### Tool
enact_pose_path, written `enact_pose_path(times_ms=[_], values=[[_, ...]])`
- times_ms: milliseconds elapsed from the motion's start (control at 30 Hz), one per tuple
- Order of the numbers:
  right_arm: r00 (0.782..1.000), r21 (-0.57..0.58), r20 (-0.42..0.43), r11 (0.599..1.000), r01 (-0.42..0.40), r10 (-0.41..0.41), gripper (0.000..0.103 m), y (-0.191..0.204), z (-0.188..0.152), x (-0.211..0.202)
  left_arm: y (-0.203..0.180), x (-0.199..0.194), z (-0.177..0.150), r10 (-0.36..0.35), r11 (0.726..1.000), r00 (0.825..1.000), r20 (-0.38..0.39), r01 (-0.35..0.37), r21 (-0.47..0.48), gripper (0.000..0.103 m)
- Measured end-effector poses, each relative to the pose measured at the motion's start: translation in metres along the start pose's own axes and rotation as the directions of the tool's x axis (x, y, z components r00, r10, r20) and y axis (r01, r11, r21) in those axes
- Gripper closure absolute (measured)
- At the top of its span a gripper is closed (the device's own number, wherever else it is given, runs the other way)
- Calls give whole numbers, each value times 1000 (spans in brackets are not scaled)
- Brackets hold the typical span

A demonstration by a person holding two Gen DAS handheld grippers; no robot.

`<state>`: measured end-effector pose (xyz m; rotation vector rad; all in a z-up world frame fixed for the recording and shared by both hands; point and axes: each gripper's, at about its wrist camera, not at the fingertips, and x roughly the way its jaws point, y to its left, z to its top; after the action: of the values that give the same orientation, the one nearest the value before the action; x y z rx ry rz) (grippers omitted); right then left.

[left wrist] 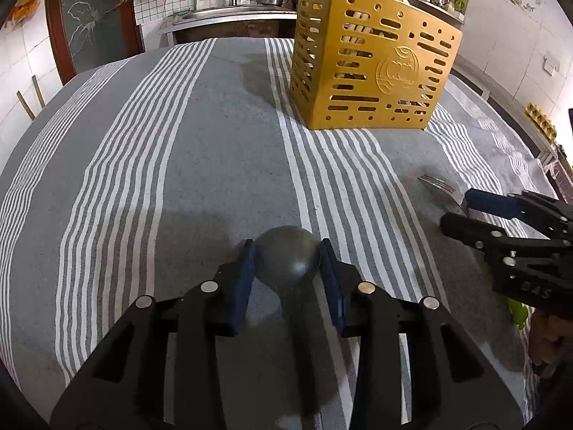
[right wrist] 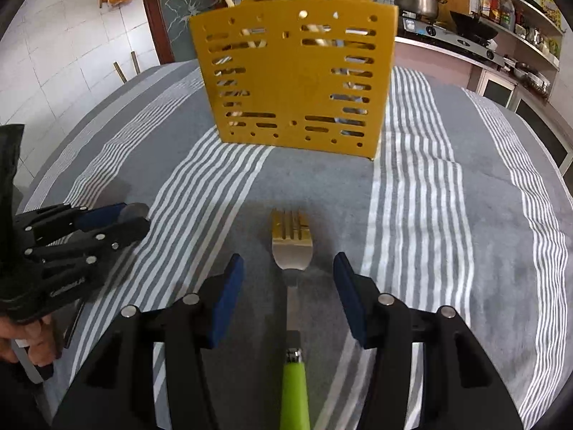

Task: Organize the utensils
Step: 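Grasp the grey spoon with the left tool while the right tool grasps the green-handled fork, then lift the spoon with the left tool while the right tool carries the fork above the holder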

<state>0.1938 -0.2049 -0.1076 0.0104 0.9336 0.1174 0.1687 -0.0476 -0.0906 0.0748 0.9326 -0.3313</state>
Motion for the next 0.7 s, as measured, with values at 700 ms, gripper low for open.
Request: enact_pose_path(times_ms=[700], values=[[998,25,60,999,-28,27,80,-8,13,-29,3,-18,7,4,1000,999,53,-4,-2,68]])
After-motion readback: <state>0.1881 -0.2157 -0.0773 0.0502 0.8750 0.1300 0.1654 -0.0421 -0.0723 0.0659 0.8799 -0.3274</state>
